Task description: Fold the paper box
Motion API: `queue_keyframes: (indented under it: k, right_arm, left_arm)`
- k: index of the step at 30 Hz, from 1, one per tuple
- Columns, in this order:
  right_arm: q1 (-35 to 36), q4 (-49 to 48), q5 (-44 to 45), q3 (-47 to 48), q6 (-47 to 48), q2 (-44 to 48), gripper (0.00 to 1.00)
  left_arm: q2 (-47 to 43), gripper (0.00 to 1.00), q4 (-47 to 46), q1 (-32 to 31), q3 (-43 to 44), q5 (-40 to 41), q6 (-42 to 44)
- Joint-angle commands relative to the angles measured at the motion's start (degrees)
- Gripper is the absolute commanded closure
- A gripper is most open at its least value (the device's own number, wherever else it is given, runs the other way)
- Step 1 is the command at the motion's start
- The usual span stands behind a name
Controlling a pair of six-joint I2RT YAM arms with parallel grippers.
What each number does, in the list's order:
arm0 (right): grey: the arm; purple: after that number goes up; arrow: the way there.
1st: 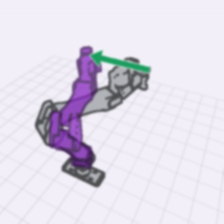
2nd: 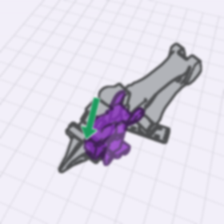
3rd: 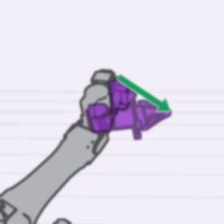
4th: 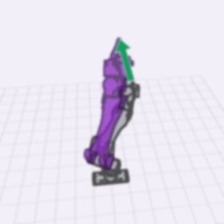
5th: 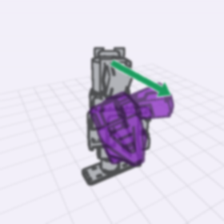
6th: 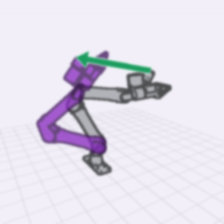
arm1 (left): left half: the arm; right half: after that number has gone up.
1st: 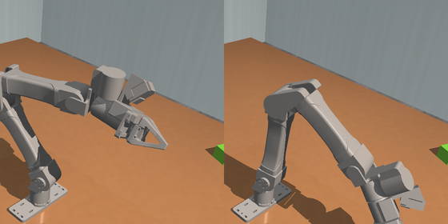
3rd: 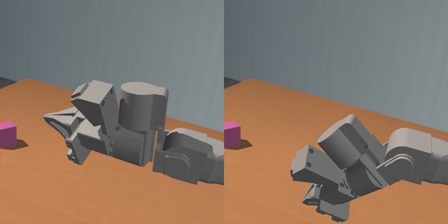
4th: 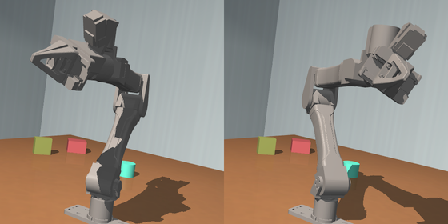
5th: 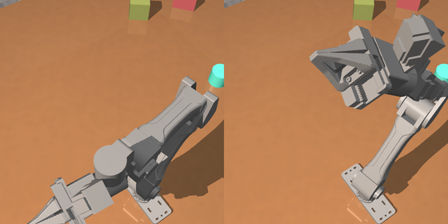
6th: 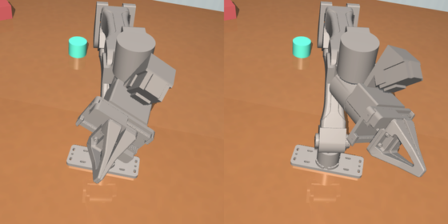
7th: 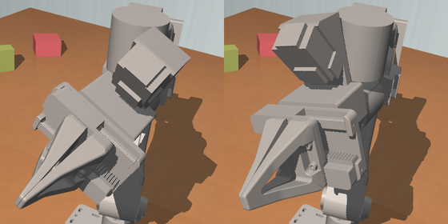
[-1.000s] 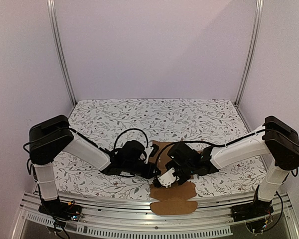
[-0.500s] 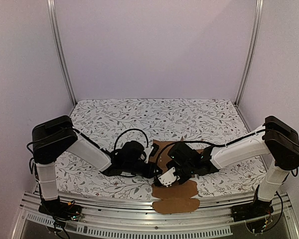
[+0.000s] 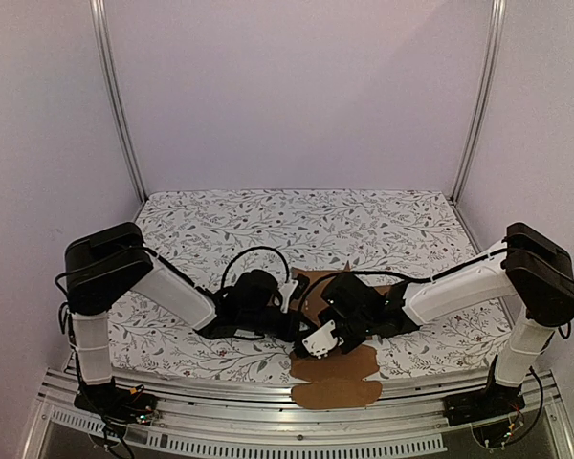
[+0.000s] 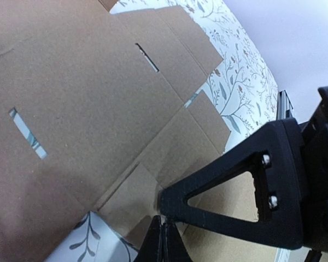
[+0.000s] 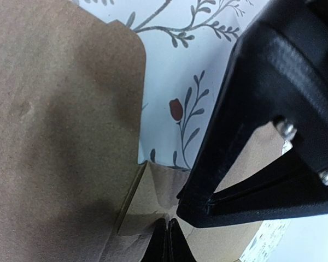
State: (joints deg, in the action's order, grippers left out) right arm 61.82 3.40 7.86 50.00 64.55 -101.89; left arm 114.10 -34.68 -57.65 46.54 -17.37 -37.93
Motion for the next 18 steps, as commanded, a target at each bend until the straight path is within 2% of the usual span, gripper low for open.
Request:
queue_keyframes:
  k: [1, 9, 14, 18]
  right_arm:
    - [0.2, 4.9, -1.1, -1.9, -0.8, -3.0, 1.0]
    - [0.1, 5.0, 0.7, -2.2, -1.5, -0.8, 0.99]
    - [-0.6, 9.5, 2.5, -3.2, -2.3, 6.7, 0.88]
    - [-5.2, 17.9, -2.3, -3.4, -6.3, 16.2, 0.8]
  left_arm:
    - [3.5, 1.0, 8.2, -0.4, 4.2, 2.6, -0.1]
    - [7.9, 1.0, 25.3, -1.3, 11.3, 7.4, 2.5]
    - [8.4, 1.0, 28.6, -1.4, 11.3, 8.9, 2.4]
    - [8.7, 1.0, 29.0, -1.3, 10.3, 9.6, 0.9]
